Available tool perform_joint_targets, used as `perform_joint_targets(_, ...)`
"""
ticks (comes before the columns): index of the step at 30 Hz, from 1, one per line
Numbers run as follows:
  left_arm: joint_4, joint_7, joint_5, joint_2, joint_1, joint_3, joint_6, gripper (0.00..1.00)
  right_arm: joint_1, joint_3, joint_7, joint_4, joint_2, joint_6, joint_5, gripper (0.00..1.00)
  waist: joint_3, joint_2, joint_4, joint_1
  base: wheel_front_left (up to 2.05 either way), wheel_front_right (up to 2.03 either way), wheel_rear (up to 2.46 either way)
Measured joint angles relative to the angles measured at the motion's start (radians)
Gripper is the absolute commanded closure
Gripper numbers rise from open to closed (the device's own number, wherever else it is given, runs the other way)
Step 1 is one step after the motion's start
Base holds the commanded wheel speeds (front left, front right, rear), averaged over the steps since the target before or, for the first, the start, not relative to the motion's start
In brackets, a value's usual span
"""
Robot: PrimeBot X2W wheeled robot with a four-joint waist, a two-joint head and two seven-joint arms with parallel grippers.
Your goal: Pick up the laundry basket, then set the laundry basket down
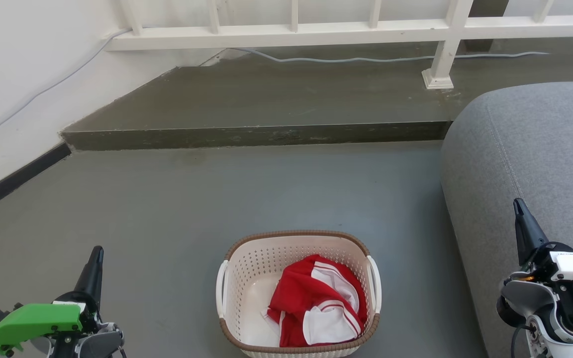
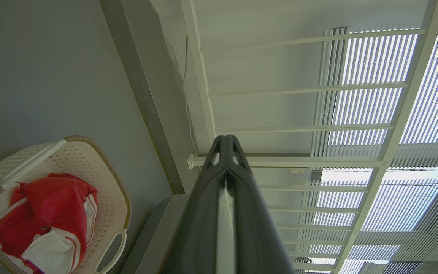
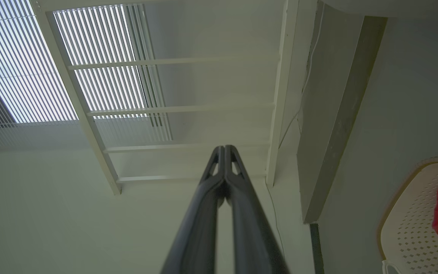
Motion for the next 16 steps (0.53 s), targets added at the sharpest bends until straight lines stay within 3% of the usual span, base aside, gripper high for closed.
perform_joint_targets(16, 0.003, 0.000, 0.000, -0.001, -0.001, 0.001, -0.003, 1.00, 0.000, -0.002, 0.002, 0.002, 0.000, 0.000, 0.000, 1.00, 0.000, 0.0000, 0.000, 0.0000, 0.00, 0.00, 0.00)
